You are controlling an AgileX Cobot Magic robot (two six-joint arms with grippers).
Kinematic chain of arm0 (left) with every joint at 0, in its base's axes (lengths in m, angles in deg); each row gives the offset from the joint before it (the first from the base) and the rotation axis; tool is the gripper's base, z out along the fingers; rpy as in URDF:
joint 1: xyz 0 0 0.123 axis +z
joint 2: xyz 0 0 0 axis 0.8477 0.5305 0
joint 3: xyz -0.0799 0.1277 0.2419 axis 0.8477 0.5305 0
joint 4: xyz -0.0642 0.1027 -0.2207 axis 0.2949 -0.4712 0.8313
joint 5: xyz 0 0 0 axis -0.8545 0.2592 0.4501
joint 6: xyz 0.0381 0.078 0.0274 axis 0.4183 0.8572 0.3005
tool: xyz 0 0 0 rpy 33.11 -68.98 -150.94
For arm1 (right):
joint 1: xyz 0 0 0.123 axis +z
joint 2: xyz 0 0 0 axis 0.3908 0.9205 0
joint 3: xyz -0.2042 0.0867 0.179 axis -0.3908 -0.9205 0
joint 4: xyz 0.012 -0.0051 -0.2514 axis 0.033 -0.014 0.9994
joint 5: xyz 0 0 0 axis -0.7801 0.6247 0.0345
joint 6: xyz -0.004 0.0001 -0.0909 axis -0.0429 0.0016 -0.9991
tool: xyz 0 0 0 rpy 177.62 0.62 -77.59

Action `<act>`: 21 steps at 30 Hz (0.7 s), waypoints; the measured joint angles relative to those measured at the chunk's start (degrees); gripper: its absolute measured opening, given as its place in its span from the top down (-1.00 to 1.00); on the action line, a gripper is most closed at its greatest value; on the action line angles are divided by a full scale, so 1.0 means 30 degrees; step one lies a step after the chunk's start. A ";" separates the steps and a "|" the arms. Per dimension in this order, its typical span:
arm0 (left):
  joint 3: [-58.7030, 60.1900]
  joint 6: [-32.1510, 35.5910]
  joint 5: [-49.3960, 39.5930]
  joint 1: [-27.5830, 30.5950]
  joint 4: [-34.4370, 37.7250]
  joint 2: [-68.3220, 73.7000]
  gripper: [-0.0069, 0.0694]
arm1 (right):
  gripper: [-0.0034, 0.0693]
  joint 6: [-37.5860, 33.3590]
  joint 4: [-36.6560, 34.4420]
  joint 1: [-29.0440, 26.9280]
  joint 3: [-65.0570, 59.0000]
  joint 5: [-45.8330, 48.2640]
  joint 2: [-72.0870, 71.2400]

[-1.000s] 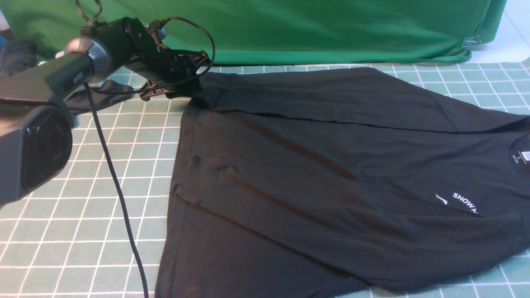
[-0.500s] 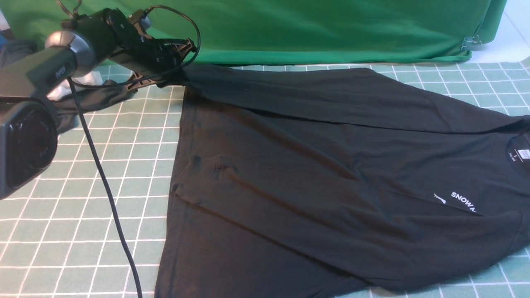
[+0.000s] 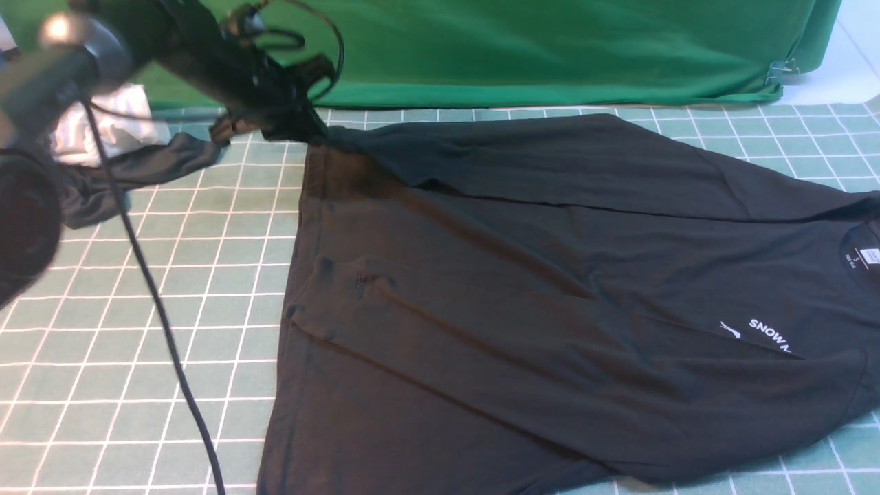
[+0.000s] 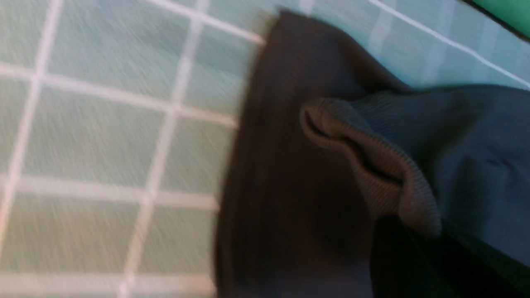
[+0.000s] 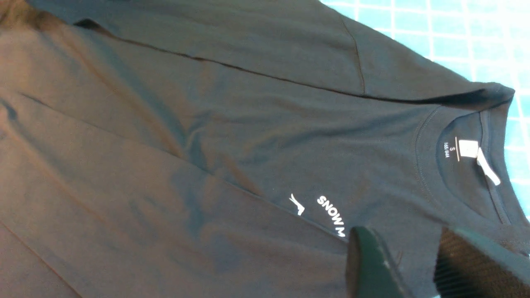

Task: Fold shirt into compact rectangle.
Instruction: 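Fold the left side of the dark shirt inward over its body with the left gripper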

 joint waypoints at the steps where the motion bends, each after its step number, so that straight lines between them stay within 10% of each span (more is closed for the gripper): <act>1: 0.0000 -0.0299 -0.0950 -0.0121 -0.0121 -0.0984 0.76 | 0.25 0.0000 0.0000 0.0000 0.0000 -0.0050 0.0000; 14: 0.6933 -0.2455 -0.3881 -0.2624 -0.5143 -0.9306 0.76 | 0.65 0.0000 0.0000 0.0000 0.0000 0.0124 0.0000; 21: 1.5972 -0.3375 0.1773 -0.4030 -0.5896 -1.1549 0.75 | 0.80 0.0000 0.0000 0.0000 0.0000 0.0116 0.0000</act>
